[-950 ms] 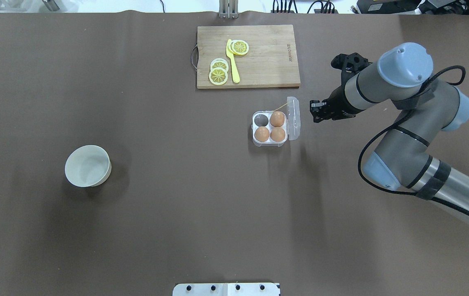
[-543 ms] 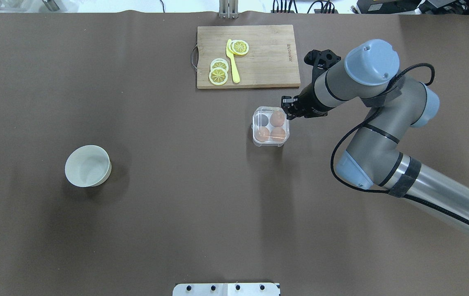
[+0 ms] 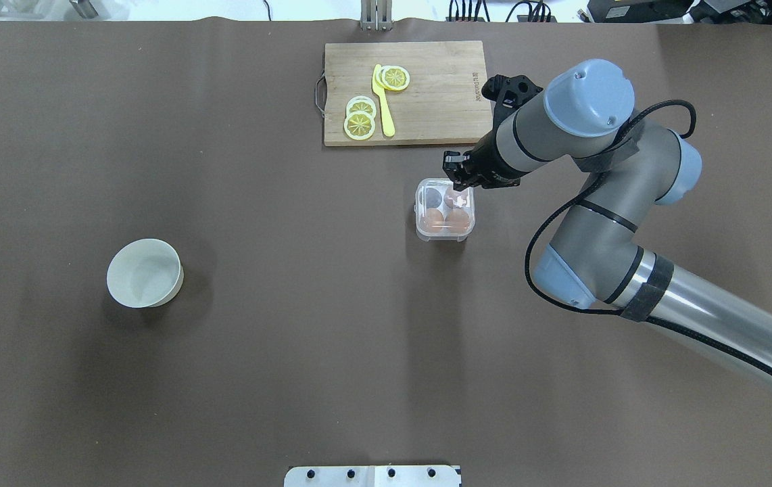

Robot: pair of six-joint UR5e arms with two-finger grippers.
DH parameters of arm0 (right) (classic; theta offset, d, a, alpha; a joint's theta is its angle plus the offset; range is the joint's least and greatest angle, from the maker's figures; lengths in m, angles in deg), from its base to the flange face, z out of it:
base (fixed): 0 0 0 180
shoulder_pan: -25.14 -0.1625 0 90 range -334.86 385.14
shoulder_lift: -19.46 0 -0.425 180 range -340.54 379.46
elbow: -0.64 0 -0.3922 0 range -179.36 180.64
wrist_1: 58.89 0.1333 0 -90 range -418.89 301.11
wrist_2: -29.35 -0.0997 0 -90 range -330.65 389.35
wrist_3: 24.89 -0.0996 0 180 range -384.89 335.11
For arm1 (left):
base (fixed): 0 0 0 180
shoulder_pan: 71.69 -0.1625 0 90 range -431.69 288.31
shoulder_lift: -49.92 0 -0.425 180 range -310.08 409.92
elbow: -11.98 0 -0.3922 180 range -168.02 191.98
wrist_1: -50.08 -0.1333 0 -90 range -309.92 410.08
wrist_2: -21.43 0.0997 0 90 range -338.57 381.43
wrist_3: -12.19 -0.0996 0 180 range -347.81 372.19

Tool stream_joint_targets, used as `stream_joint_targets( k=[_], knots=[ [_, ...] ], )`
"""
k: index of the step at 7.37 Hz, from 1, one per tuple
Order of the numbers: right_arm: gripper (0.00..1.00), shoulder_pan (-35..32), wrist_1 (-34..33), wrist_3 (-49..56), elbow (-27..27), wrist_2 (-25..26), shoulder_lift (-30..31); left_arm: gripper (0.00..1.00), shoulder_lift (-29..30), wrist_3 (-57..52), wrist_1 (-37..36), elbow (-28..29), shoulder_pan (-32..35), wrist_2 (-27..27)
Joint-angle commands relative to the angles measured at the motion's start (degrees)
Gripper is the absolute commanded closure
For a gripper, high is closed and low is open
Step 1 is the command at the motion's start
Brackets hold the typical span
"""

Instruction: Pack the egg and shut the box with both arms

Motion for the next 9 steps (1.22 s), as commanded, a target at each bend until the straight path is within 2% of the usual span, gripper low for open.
stream_joint_targets(
  k=[1, 2, 4, 5, 7, 9],
  knots=[
    [1.0, -8.2, -4.9, 3.2, 4.4, -8.8, 3.0, 0.02, -0.2, 0.1, -0.4, -0.3, 0.7, -1.8],
    [1.0, -12.8, -5.9, 9.3, 6.8, -11.4, 7.9, 0.02, 0.2, 0.0, -4.3, -0.3, 1.0, -3.7],
    [1.0, -23.8, -6.5, 34.0, 7.7, -16.2, 20.5, 0.02, 0.2, -1.7, -5.2, 0.0, 3.1, -3.5],
    [1.0, -29.1, -8.8, 47.4, 7.0, -16.3, 25.5, 0.02, 0.1, -5.0, -5.6, 0.7, 3.5, -3.4],
    [1.0, -37.2, -21.2, 70.8, 6.4, -15.5, 29.5, 0.02, -1.2, -12.3, -8.2, 1.0, 6.9, -2.2],
    [1.0, -42.2, -22.2, 83.9, 0.8, -14.8, 32.2, 0.02, -1.6, -22.6, -16.5, 1.0, 9.3, 2.2]
  ],
)
